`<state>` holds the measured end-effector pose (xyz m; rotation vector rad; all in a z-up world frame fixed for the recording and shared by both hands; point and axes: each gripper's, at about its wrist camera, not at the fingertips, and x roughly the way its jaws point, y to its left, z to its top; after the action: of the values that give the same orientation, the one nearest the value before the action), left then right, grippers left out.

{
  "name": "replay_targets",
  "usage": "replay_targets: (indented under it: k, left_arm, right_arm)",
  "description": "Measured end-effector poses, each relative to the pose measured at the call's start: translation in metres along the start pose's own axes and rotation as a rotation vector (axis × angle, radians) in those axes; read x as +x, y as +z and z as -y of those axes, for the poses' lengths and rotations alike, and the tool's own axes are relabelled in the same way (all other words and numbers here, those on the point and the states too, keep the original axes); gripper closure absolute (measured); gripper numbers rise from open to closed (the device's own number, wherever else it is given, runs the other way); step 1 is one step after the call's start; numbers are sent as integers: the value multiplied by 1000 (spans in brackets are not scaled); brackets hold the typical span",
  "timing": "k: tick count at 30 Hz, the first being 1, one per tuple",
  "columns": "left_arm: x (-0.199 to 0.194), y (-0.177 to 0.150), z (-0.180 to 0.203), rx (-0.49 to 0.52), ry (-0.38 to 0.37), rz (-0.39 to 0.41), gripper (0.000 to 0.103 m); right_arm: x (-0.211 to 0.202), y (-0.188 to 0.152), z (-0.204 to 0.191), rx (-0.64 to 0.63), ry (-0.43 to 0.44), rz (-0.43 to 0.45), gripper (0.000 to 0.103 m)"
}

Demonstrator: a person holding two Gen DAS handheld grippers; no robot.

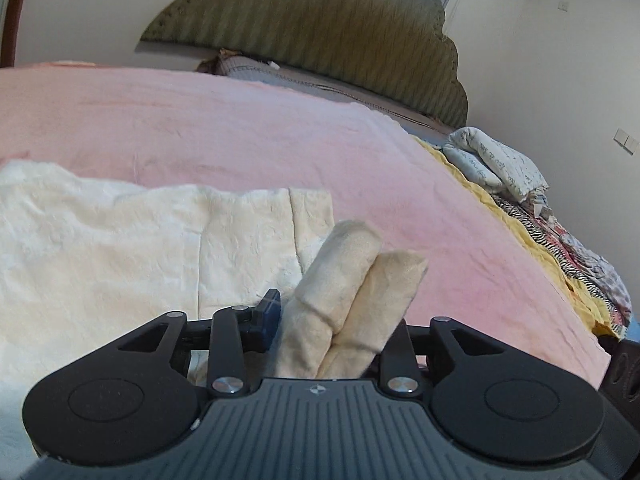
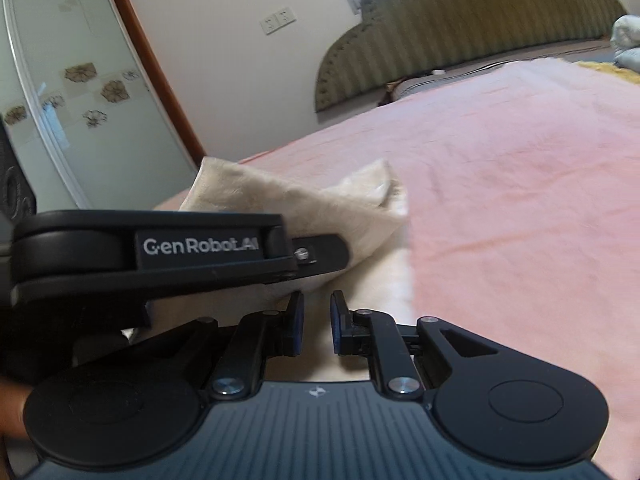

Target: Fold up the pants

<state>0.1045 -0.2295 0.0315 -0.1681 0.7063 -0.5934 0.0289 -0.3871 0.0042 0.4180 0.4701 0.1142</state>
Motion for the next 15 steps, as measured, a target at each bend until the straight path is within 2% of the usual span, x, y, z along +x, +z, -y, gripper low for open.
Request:
replay_targets:
  k: [1, 3, 5, 7, 10, 12, 15]
  left_arm:
    - [-1, 0, -2, -9, -33, -9, 53]
    - [-5, -1, -2, -14, -104, -19, 28]
    - [-12, -6, 2, 24, -174, 5, 17]
    - [-23, -13, 5, 53, -192, 25, 15]
    - [-46, -13, -6, 49, -172, 68, 15]
    - [-66, -9, -25, 12, -124, 129, 15]
    - [-89, 9, -66, -83, 8, 178, 15]
  right_arm:
    - [-6, -1, 4, 7, -11, 6, 82]
    - [-22, -3, 17, 35, -33, 30, 78]
    - [-35, -1, 25, 48, -105, 67, 72]
    - [-45, 1, 29, 44, -168, 101, 70]
    - [-50, 6, 27, 33, -220, 132, 68]
    - [-52, 9, 17, 0, -213, 159, 68]
    - [-46, 11, -9, -93, -171, 162, 68]
